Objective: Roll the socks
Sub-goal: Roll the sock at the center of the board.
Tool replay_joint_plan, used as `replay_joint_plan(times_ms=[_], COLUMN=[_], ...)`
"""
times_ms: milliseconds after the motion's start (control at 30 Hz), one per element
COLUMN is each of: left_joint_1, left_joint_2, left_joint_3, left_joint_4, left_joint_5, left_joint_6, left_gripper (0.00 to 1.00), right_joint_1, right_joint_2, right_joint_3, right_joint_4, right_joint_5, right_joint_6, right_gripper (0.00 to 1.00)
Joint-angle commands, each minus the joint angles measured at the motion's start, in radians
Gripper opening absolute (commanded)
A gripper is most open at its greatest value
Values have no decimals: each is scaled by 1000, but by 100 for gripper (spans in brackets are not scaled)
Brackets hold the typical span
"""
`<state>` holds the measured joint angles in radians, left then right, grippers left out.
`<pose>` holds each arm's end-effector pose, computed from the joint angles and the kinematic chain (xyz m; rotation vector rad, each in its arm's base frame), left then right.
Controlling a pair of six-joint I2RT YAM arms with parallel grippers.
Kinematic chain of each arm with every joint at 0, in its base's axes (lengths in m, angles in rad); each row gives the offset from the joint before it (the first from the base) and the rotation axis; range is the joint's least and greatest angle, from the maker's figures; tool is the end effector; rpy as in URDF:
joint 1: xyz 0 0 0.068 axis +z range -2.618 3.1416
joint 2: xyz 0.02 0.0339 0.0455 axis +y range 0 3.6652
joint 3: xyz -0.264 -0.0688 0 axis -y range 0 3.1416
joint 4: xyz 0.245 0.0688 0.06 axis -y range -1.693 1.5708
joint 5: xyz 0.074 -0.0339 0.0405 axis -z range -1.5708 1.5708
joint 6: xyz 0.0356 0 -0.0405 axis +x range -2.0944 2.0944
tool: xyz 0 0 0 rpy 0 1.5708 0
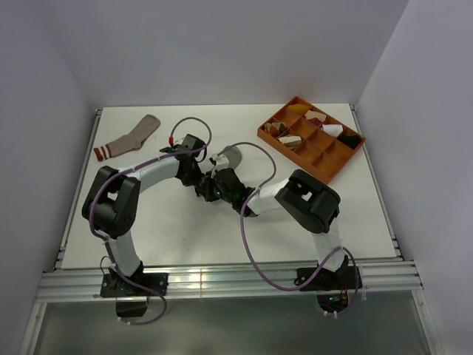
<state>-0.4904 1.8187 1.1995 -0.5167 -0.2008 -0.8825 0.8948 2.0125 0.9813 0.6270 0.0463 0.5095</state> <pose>0.3253 -0.1656 0.1773 -0.5796 2.6127 -0.1662 0.2584 0.3195 0.1297 -0.3669 2.0468 0.8494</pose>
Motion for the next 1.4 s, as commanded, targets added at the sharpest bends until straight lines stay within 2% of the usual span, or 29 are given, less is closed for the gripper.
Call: replay_joint_plan(times_ms=[0,67,133,200,233,300,500,800,1367], left_joint_1=[4,18,38,55,73,98,128,133,135], left_joint_2=[-19,-47,-90,-123,-163,-224,-338,-306,-194], left_joint_3=[-15,-35,-57,-77,-102,-158,-320,-443,-515], left_joint_4=[50,75,92,127,147,222,391,570,758], left_joint_5=[50,54,52,54,58,80,130,192,270], left_joint_6=[-36,-50,-56,-65,-70,-75,-79,-92,-99], left_gripper=[9,21,39,49,59,64,62,56,56], right_joint_1=[7,1,-17,-36,-54,-66,-109,-177,-189], right_joint_2=[12,18,23,32,35,43,72,106,129], right_joint_3=[14,14,0,-10,-10,-15,-20,-72,-27], right_joint_4=[-78,-98,-84,-78,-73,-73,-56,7,-69], right_joint_5=[15,-23,-66,-120,-143,-186,-296,-382,-391], right_joint_6=[67,107,135,182,195,225,328,465,428], right_gripper=[0,0,0,0,0,0,0,0,0])
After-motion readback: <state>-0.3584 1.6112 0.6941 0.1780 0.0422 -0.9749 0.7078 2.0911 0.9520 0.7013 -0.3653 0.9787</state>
